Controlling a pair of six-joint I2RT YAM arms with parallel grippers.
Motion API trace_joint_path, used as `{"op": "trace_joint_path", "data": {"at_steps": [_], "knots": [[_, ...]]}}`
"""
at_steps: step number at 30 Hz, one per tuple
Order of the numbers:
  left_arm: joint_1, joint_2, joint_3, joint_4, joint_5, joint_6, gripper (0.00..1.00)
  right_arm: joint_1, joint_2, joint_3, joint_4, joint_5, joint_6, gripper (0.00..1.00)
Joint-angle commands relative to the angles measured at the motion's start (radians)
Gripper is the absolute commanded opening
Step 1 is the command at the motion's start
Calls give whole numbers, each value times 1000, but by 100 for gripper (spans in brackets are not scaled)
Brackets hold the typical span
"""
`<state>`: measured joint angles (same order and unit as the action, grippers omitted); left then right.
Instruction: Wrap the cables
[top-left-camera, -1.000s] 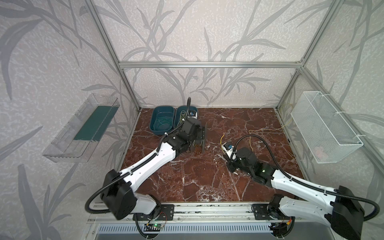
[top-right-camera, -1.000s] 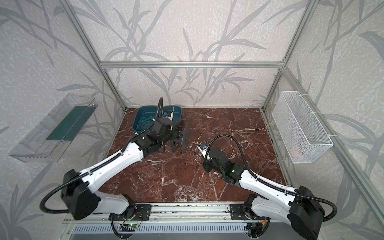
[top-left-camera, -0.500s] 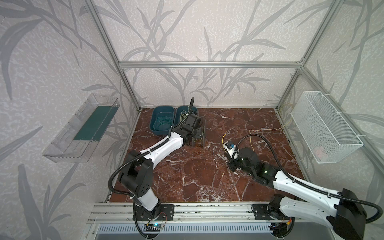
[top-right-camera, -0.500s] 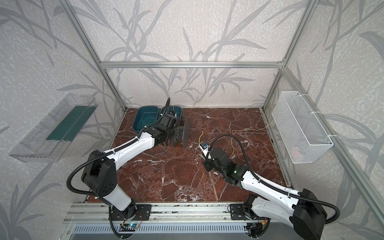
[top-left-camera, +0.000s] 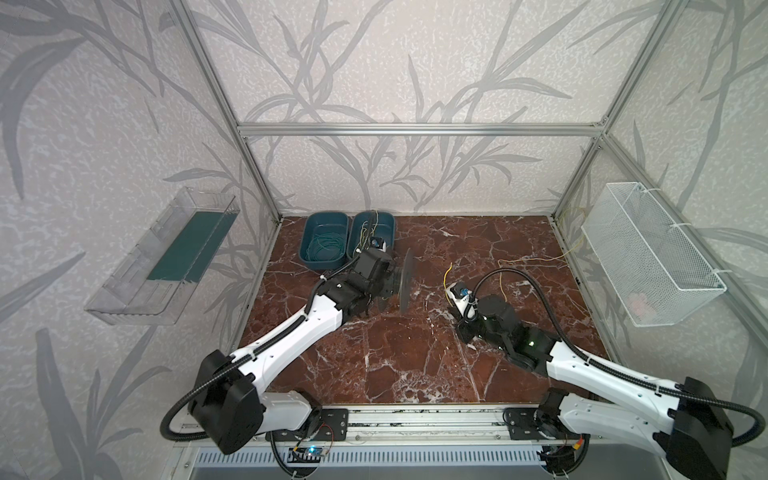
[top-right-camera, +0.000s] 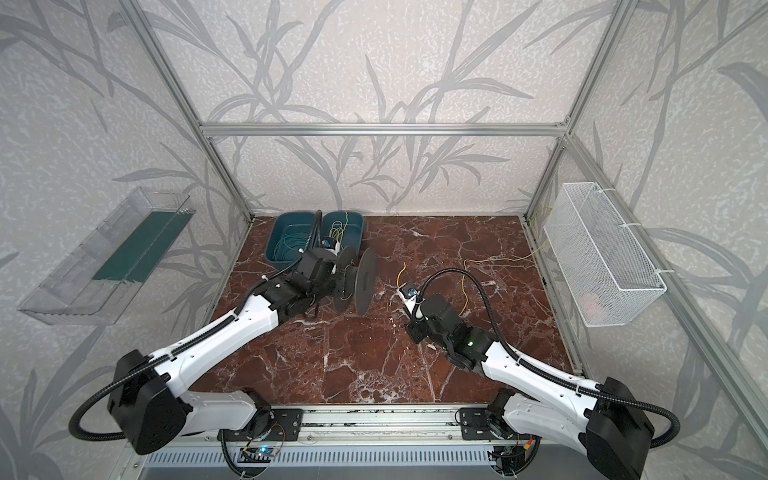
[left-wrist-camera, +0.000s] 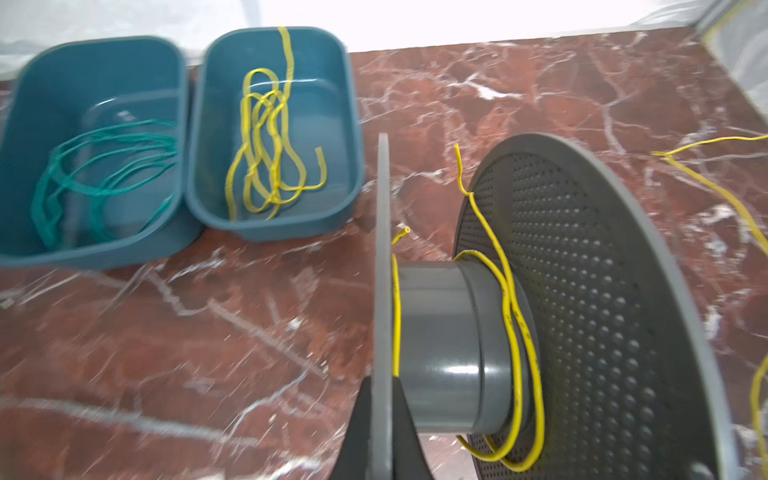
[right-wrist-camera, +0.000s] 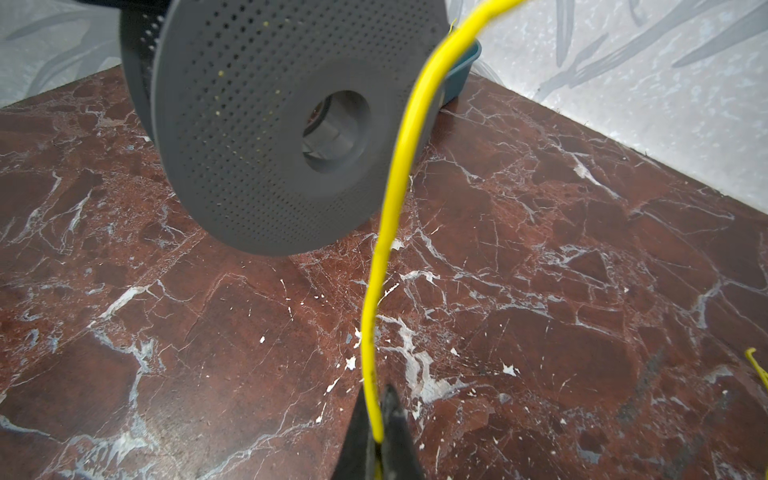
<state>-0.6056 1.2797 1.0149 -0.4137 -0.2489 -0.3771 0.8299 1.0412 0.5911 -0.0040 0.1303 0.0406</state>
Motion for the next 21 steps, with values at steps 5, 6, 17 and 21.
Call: {"op": "trace_joint_path", "data": {"at_steps": [5,6,17,21], "knots": [[18,-54,-32,-28,-153,-36,0,1,42,36,24,-44,10,0],[23,-45,-41,-12,-142,-37,0,3,48,42,24,-44,11,0],[37,14,-62,29,-122,-59,20,13,49,62,4,-34,5,0],[38,-11,-52,4,-122,-50,41,24,59,74,2,-41,-2,0]]}}
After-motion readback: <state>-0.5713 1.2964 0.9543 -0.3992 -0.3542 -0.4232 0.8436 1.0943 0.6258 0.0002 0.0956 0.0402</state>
